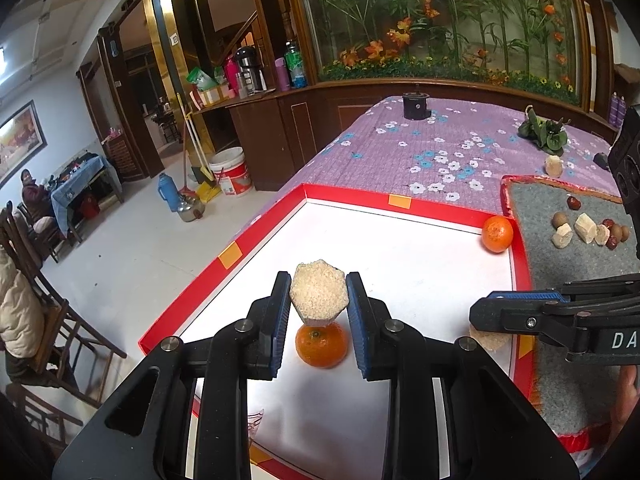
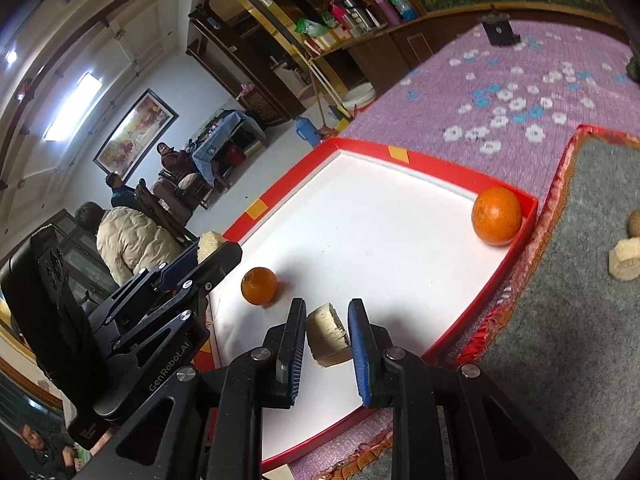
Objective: Organize fruits
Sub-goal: 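Place the hexagonal block in the white tray with the left gripper while the right places its block there, then move the right gripper back to the mat and grasp a small wooden block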
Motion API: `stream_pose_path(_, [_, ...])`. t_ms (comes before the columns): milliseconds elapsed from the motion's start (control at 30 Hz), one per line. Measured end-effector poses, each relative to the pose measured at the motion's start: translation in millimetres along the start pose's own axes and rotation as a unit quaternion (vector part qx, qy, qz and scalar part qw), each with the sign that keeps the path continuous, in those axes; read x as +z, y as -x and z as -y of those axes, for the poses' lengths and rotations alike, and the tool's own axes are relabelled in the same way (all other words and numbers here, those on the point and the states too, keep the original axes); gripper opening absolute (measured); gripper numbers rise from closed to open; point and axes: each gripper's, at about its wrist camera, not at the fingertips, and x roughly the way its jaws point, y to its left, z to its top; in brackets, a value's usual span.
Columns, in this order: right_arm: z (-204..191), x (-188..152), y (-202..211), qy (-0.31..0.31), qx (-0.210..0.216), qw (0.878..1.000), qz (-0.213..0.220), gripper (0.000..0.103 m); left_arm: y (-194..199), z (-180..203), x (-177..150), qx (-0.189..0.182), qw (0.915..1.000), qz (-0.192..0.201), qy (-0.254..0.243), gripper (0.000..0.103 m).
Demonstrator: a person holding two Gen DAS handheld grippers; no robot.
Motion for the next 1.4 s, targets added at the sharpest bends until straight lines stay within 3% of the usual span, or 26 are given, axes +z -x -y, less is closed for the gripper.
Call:
stream_pose_path(67, [3, 1, -1, -0.009, 0.003, 1.000, -0.002, 0.021, -2, 2, 0, 0.004, 1.0000, -0.005, -0.003, 0.027])
stream_pose_path(233, [7, 4, 8, -0.025, 0.017, 0.999, 0.017, 0.032, -9, 7, -2, 0.010, 0.9997, -0.022, -0.009, 0.029])
stream_pose_path(800, [44, 9, 55, -0.063, 0.007, 0.995, 0.079, 0.033, 15, 9, 9, 0.010, 0.9999, 0.005, 0.003, 0.033])
stream_pose_path(867, [46, 8, 61, -0.065, 0.002, 0.994, 0.084, 0.033, 16, 10, 9, 0.010, 0.9999, 0.006, 0.004, 0.050])
stream_pose_path(933, [51, 8, 67, -0.070, 0.000, 0.994, 0.087, 0.033, 20, 11, 9, 0.012, 0.9998, 0.014, 0.004, 0.058])
stream_pose_path(1033, [65, 6, 79, -0.084, -0.003, 0.992, 0.091, 0.033, 25, 14, 11, 0.009, 0.9998, 0.017, -0.003, 0.058])
stream_pose_path(1200, [100, -4, 118, -0.118, -0.022, 0.985, 0.121, 0.033, 34, 28, 13, -0.006, 0.9995, 0.027, -0.018, 0.058])
stream_pose_path(1400, [150, -40, 204, -0.175, -0.071, 0.965, 0.184, 0.033, 36, 63, 13, -0.041, 0.9973, 0.025, -0.055, 0.058])
